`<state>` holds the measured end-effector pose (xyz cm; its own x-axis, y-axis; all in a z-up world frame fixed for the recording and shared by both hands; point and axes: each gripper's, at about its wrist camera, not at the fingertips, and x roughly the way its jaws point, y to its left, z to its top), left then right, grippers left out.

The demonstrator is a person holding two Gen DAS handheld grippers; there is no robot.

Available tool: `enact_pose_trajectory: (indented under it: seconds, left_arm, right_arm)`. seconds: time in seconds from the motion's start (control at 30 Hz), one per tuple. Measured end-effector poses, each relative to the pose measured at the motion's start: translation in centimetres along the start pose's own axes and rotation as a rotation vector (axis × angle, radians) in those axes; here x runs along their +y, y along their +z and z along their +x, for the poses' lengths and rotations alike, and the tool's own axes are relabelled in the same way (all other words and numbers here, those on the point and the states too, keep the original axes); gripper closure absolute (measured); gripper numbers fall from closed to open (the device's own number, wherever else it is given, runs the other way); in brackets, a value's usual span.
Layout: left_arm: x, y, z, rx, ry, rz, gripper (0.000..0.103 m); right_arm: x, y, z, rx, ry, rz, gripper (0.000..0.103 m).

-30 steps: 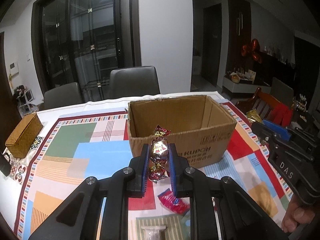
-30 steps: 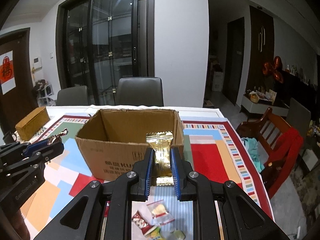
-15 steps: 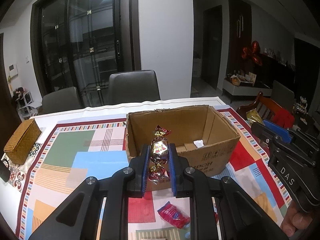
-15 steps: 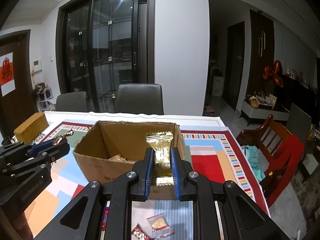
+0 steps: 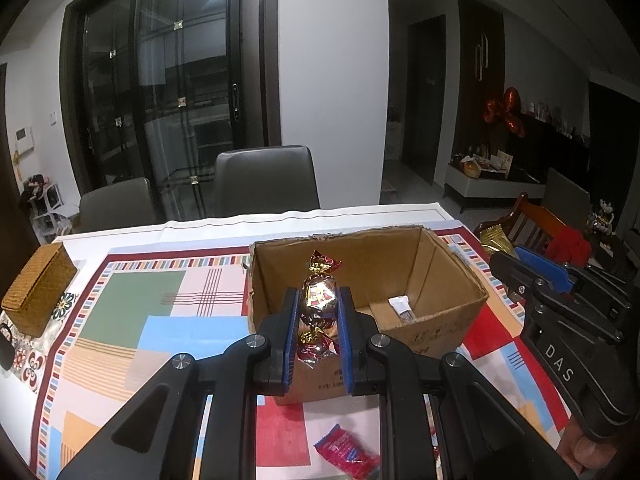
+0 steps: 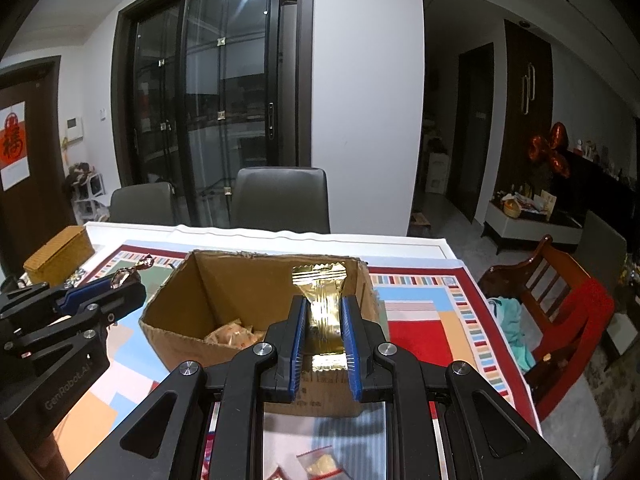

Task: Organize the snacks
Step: 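Carry the chocolate in the left gripper and gold candy in the right gripper over the box, then open the left gripper over the box while the right gripper releases the gold candy inside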

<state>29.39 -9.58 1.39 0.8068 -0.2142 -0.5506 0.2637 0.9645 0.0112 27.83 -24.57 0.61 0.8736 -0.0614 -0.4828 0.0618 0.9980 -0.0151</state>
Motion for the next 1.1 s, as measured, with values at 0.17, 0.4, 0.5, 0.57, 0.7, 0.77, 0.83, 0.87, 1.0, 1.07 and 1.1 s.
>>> enact_pose_trajectory:
  seconds: [0.17,0.4,0.5,0.57,0.7,0.77,0.83,0.87,1.0,1.07,1.1]
  left_arm:
    - [0.4,0.4,0.8,-0.003,0.003,0.0,0.084]
    - [0.6,1.0,1.8,-0.001,-0.001,0.003,0.084]
    - [0.7,1.2,2.3,-0.001,-0.003,0.004,0.084]
    - [0.7,1.5,2.6,0.0,-0.004,0.005,0.084]
    - [0.7,1.7,3.5,0.013,-0.001,0.01,0.084]
    - [0.9,1.9,3.9,0.019,-0.006,0.003,0.084]
    - [0.9,2.1,4.0,0.018,-0.012,-0.001,0.084]
    - [0.8,2.1,4.1,0.02,-0.013,0.003,0.084]
    - [0.7,2.4,5.0,0.033,-0.019,0.011,0.084]
    - [0.9,2.6,5.5,0.04,-0.018,0.007,0.084]
    - [1.0,2.6,5.8,0.045,-0.021,0.003,0.084]
  right_arm:
    - [0.3,0.3,0.8,0.006,-0.001,-0.006,0.084]
    - [0.8,1.0,1.8,0.011,0.007,-0.014,0.084]
    - [1.1,1.4,2.4,0.016,0.01,-0.017,0.084]
    - [1.0,1.4,2.7,0.021,0.013,-0.019,0.084]
    - [1.1,1.7,3.8,0.037,0.017,-0.016,0.084]
    - [1.1,1.8,4.3,0.043,0.016,-0.014,0.084]
    - [1.0,2.0,4.6,0.045,0.014,-0.011,0.084]
    - [1.0,2.1,4.8,0.046,0.014,-0.01,0.084]
    - [1.0,2.3,5.6,0.06,0.014,-0.012,0.084]
    - [1.1,2.3,6.2,0.073,0.016,-0.015,0.084]
    - [1.1,2.3,6.6,0.081,0.015,-0.017,0.084]
